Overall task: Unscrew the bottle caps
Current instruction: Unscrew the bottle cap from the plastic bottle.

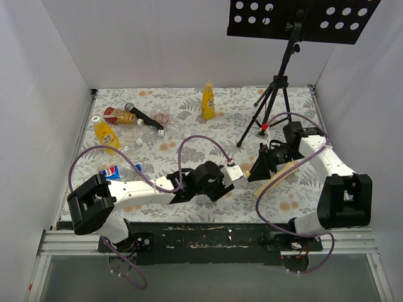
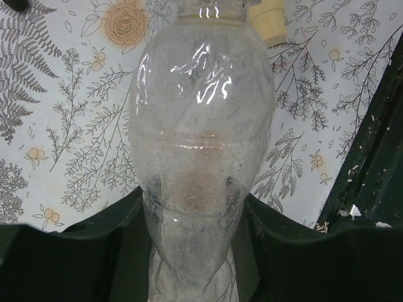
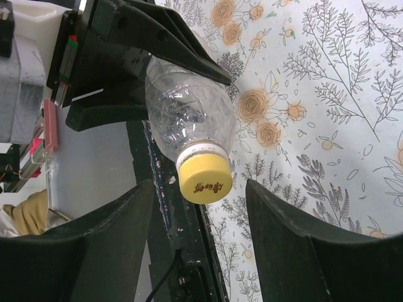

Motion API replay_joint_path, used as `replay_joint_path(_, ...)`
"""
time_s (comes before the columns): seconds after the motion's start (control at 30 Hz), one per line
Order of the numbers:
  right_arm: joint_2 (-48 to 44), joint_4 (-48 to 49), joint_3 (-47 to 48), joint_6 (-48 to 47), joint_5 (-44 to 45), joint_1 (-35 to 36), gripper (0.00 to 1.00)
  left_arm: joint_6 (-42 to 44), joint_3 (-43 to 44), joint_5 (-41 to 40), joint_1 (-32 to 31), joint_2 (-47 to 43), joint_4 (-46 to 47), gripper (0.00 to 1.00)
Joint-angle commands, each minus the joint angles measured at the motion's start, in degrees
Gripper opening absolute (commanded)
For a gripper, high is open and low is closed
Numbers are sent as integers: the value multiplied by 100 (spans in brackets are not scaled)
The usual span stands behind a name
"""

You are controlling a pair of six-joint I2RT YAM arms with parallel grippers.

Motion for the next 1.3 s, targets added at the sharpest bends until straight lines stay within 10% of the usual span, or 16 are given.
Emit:
replay_joint_path(0.0,84,36,125,126,-45,120,66,-31,78,-149,-29,-70,276,0)
replay_joint_path(0.47,225,-1035,625,-1576,-274,287,1,496,-458,132,23,-553,329,5)
replay_joint_path(0.73,-828,-811,345,-4012,314,682,1,698,-292,2371,779,-703,-321,7)
replay_joint_path(0.93,-2094,1650,-603,-3092,1211,1192,1,734,-107,2611,903,-422,-515,7)
replay_joint_path(1.07,-2079,1514,-658,-2616,1010,1228,2,637,-203,1945,903,-544,-366,5)
replay_joint_path(1.27,-1928,1213,-605,-1677,790,1219,49,523,-484,1232,648,-949,-208,5)
